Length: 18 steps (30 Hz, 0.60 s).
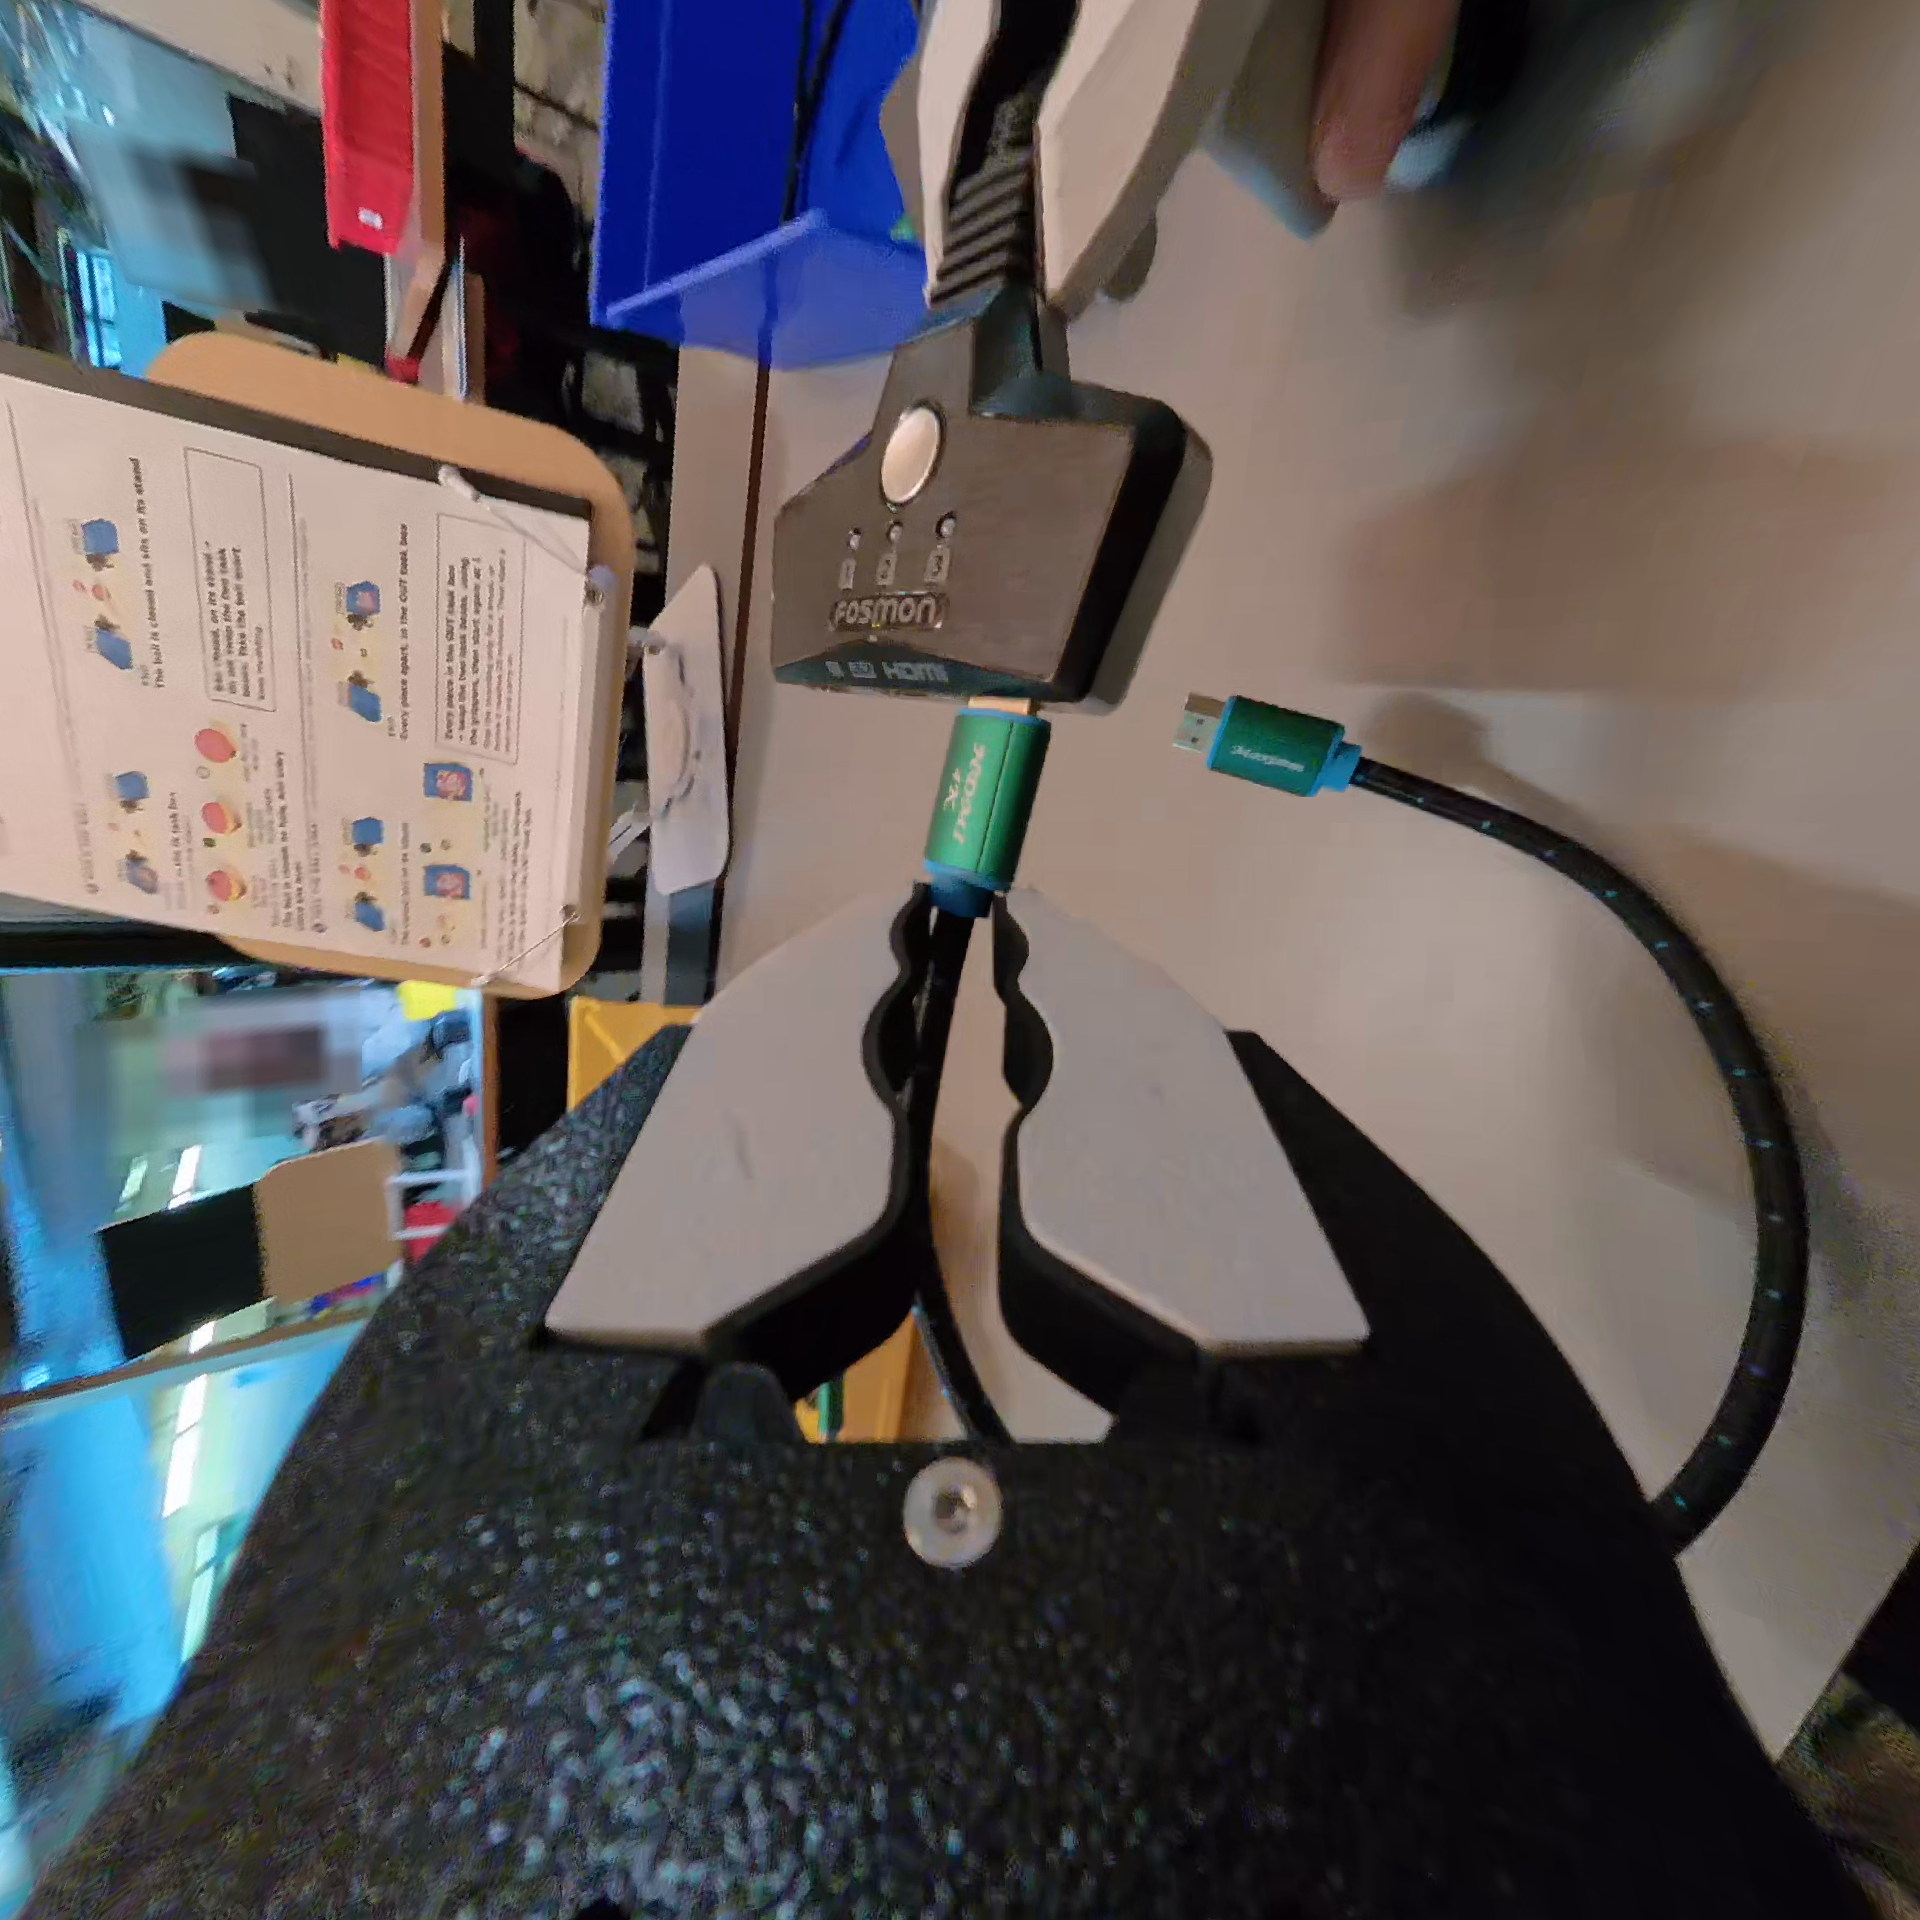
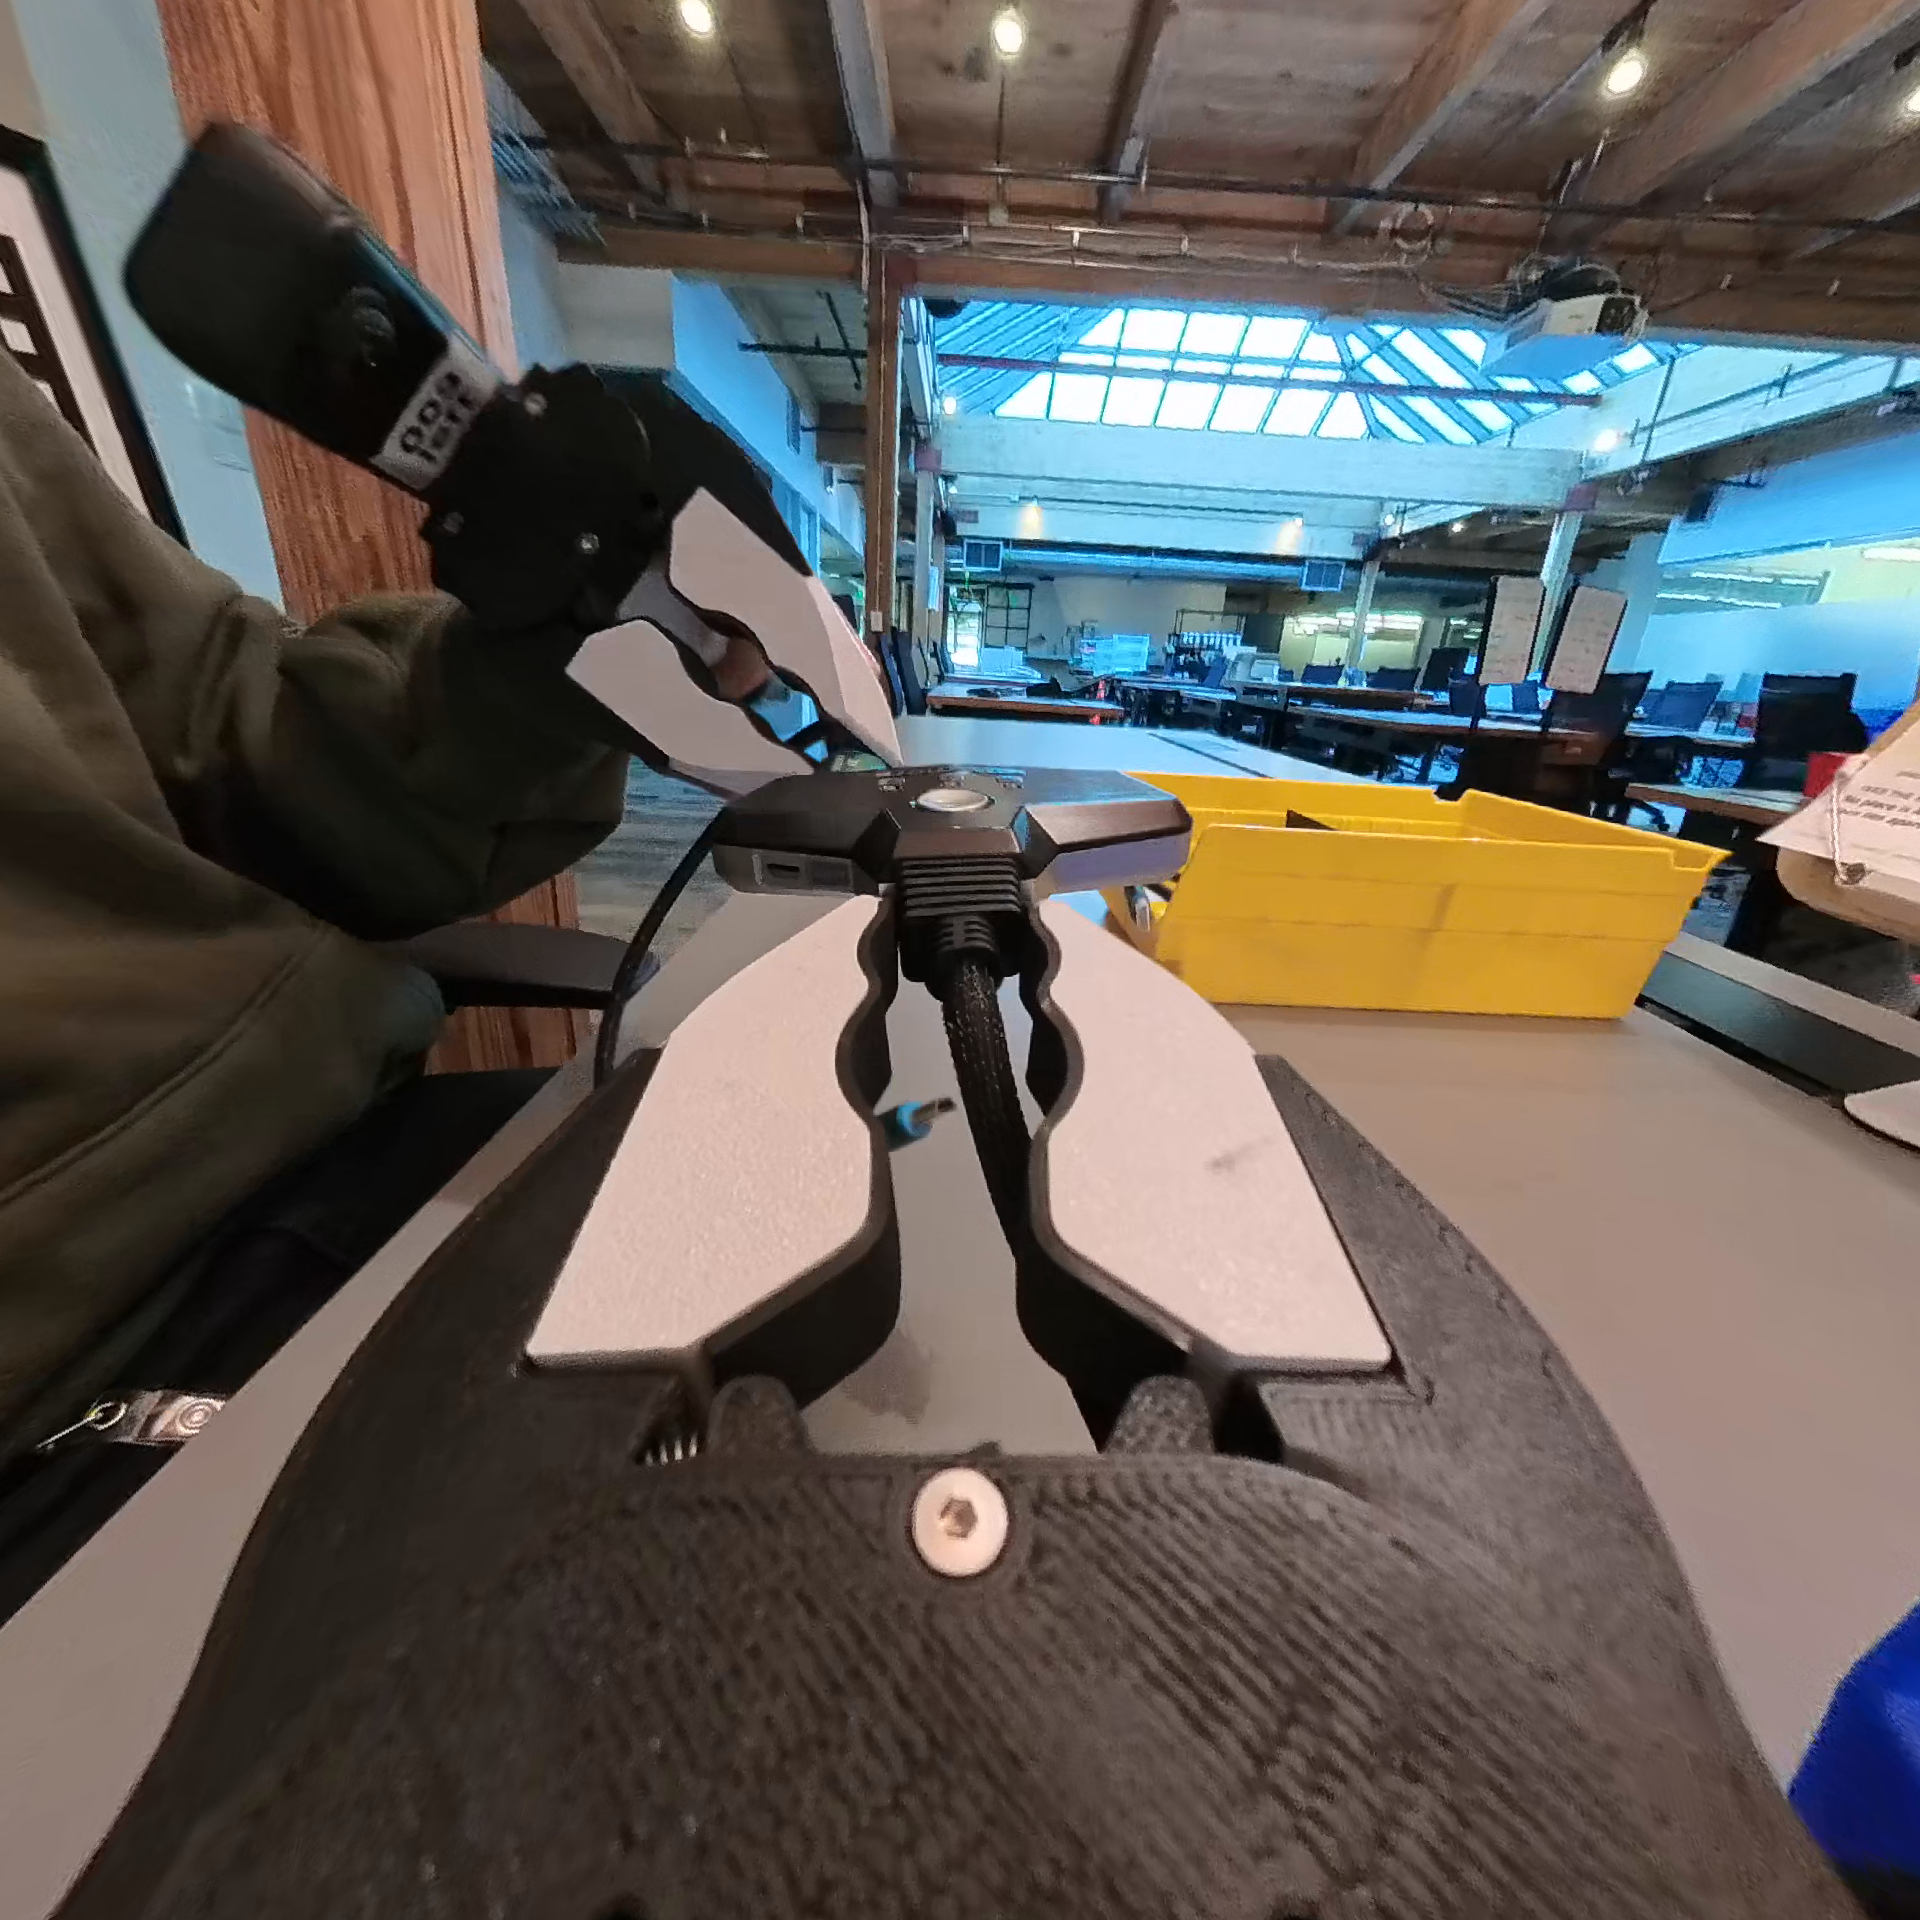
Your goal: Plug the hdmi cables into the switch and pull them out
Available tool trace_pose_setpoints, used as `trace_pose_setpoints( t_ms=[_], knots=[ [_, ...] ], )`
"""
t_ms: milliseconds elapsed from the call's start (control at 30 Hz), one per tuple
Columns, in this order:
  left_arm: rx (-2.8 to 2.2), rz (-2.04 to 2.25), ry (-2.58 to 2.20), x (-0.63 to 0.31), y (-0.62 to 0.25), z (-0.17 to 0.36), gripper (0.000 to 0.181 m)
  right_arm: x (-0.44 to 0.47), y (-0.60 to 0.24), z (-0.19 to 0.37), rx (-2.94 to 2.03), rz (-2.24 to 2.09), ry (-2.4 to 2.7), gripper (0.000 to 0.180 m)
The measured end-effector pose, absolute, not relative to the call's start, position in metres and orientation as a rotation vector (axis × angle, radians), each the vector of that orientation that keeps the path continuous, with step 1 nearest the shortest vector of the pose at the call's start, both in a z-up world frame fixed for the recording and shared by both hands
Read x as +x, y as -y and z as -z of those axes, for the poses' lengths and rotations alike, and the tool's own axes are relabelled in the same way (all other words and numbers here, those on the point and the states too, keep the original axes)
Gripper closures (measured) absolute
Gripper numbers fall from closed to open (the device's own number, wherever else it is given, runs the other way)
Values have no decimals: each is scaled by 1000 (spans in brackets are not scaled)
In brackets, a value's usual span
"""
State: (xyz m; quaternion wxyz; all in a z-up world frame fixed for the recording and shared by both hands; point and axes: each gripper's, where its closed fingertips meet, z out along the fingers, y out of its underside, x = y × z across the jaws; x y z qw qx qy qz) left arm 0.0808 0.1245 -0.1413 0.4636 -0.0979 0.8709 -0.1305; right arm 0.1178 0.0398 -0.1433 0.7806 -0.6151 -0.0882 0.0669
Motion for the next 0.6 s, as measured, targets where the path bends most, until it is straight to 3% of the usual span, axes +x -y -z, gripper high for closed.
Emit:
trace_pose_setpoints(
  t_ms=[167,267,367,500,600],
  knots=[
    [-445,607,-2125,84,-154,114,154,126,-37,140,-1302,-129,136,157],
    [-679,660,-2143,97,-211,111,130,134,-35,138,-1284,-128,87,157],
    [-699,1002,-2235,94,-223,116,107,131,-41,143,-1330,-113,99,157],
    [-685,1533,-2012,82,-235,81,119,133,-37,139,-1299,-126,90,158],
    [-941,1394,-1847,106,-294,102,127,132,-38,140,-1304,-132,94,157]
  ],
)
